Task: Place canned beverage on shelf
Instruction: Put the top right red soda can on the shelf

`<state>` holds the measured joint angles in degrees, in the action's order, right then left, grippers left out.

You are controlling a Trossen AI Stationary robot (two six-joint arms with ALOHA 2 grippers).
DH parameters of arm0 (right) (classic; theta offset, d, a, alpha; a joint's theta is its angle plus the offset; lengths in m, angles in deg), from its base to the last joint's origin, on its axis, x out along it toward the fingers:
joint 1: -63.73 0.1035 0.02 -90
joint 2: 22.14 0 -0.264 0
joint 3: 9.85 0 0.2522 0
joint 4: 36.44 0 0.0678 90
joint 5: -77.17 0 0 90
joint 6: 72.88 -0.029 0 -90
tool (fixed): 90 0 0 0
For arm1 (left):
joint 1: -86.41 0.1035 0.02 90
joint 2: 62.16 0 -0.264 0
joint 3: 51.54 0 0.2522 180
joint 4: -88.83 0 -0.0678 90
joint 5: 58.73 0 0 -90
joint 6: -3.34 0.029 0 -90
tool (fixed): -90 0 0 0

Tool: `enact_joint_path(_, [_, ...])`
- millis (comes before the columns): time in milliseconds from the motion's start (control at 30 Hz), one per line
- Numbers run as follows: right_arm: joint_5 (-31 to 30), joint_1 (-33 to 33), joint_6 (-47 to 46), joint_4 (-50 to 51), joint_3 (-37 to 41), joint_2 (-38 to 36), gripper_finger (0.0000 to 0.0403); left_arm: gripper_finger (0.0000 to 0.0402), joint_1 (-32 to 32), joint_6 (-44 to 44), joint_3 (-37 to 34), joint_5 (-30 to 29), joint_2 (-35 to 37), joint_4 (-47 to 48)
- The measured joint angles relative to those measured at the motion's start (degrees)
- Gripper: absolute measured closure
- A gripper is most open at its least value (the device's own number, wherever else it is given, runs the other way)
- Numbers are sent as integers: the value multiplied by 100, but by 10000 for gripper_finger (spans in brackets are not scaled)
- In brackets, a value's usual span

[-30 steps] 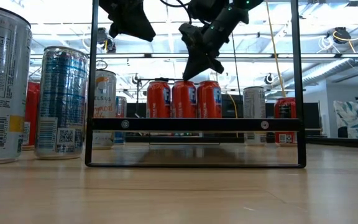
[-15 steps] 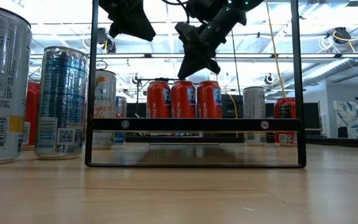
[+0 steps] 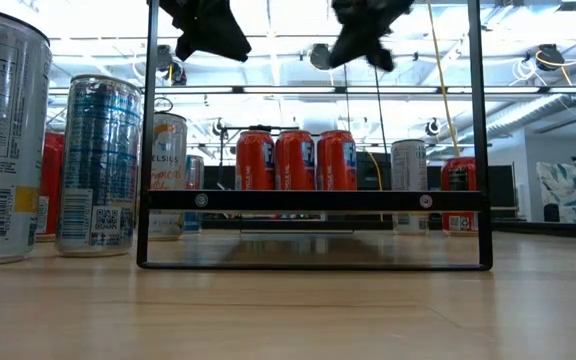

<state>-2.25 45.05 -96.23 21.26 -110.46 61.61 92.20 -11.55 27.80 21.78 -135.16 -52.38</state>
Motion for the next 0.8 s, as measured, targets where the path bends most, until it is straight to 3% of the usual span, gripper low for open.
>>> enact_joint_path(233, [-27,45,-160,1228,0,-754,403,284,-2,-827,-1,614,227,345])
enact_joint_path(567, [-773,459,-640,2372,0,-1281,403,284,67,-1036,0,478,1055,1588])
enact_joint_path(800, [-1067,720,-47,2470,0,-1318,403,284,61,-1735,0,250,1265,2125])
